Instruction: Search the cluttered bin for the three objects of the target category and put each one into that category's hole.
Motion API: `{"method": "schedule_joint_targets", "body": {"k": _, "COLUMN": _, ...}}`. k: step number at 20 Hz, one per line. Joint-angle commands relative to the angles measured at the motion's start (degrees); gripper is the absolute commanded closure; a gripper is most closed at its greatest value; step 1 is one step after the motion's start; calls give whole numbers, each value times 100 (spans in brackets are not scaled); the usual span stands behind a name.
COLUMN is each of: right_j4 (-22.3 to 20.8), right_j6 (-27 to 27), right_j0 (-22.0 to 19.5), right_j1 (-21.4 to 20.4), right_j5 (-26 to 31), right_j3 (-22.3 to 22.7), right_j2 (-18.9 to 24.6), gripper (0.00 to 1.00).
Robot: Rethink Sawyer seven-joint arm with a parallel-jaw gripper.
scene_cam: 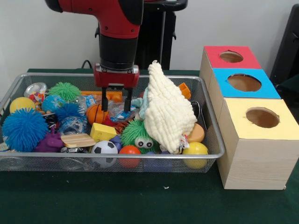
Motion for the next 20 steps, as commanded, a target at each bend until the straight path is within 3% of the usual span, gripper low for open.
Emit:
{"method": "schedule_joint_targets", "body": {"k": 1, "right_j4": 88, "right_j6": 802, "right_j0": -75, "right_j1": 122, "right_j5": -291, "right_j3": 51, "right_j2": 216, "gripper": 0}}
{"method": "schedule_joint_targets", "body": {"k": 11, "right_j4": 320, "right_j6": 945, "right_j0": 54, "right_j1": -565, "right_j5": -172, "right_j3": 49, "right_j2": 283, "gripper": 0}}
{"method": "schedule_joint_targets", "body": {"k": 20, "right_j4": 505, "right_j6": 788, "right_j0": 58, "right_j1": -612, "right_j5": 238, "right_j3": 57, "right_j2": 312, "gripper": 0}}
